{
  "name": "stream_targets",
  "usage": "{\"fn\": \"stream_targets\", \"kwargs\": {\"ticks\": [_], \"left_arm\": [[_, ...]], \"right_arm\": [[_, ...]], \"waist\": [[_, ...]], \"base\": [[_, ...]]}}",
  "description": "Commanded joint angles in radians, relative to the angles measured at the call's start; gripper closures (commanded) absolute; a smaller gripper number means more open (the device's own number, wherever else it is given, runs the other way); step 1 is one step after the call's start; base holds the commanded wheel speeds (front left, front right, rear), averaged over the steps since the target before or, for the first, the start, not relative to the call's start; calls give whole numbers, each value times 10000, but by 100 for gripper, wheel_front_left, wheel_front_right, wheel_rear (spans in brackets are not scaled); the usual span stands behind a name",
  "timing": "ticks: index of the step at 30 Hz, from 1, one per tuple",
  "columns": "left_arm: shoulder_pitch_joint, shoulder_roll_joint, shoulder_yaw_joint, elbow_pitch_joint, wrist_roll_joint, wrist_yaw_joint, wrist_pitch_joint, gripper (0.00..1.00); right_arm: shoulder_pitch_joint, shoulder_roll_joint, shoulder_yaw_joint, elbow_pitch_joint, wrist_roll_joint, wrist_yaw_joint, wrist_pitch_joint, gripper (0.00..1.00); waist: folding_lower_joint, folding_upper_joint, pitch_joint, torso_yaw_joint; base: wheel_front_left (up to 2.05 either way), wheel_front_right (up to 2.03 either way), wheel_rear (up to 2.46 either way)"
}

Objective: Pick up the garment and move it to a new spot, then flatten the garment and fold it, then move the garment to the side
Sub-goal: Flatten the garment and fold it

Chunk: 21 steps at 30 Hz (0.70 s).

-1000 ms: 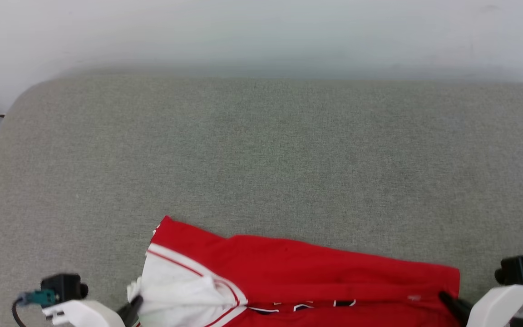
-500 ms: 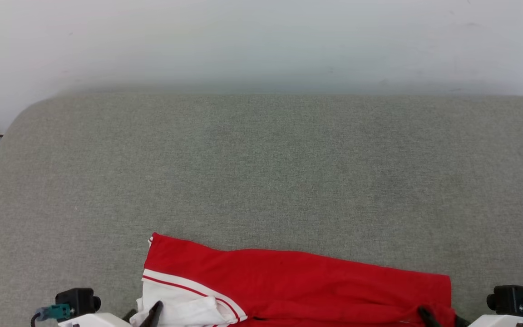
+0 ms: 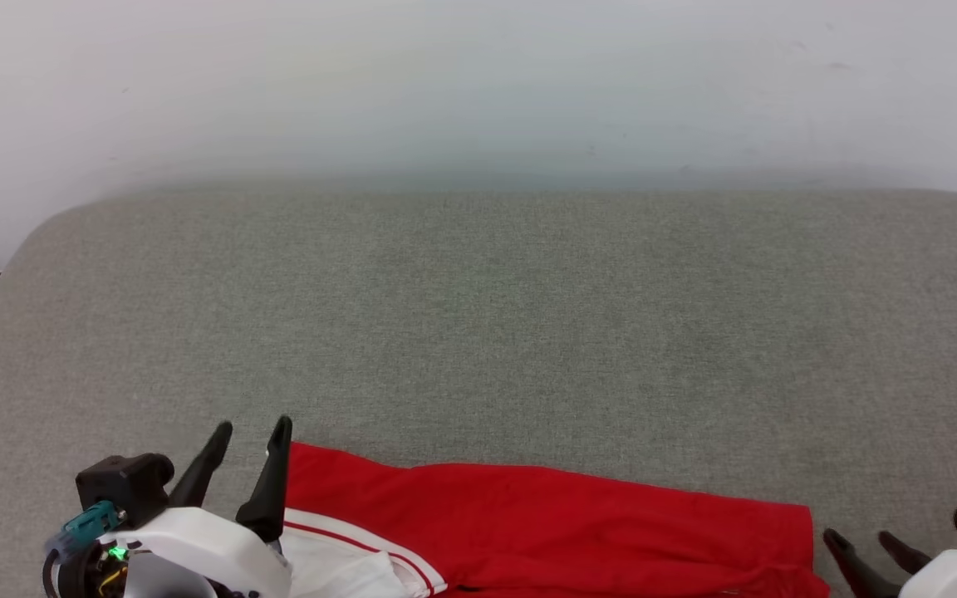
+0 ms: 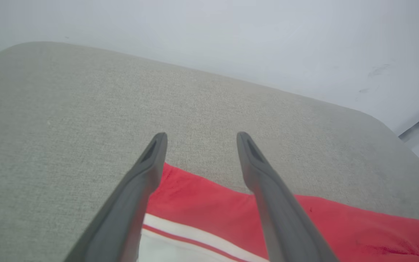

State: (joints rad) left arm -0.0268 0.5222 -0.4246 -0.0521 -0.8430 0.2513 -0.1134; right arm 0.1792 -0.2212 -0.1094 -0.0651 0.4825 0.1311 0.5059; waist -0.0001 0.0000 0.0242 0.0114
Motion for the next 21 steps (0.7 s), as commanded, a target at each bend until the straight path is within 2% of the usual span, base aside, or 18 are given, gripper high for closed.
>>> {"fn": "stream_targets", "kwargs": {"ticks": [1,9,16,21], "left_arm": [[-161,-18,-27,-81,170,49,-179,0],[-682,-288,-133,-515,1717,120,-1368,0],[-756,-727,127,-775,2366,-102,-1515,0],[-768,-845,280,-638,2611,-220,-1531,0]], "right_arm": [[-40,-128,-106,-39,-45,-10,177,0],[-221,-396,-154,92,159,-10,1426,0],[-347,-149,330,987,483,-10,1725,0],[-329,70,891,1803,785,-7,1972,0]], "waist": [[1,0,45,47],[1,0,543,508],[1,0,1025,878],[1,0,1207,970]], "base": [[0,0,0],[0,0,0],[0,0,0],[0,0,0]]}}
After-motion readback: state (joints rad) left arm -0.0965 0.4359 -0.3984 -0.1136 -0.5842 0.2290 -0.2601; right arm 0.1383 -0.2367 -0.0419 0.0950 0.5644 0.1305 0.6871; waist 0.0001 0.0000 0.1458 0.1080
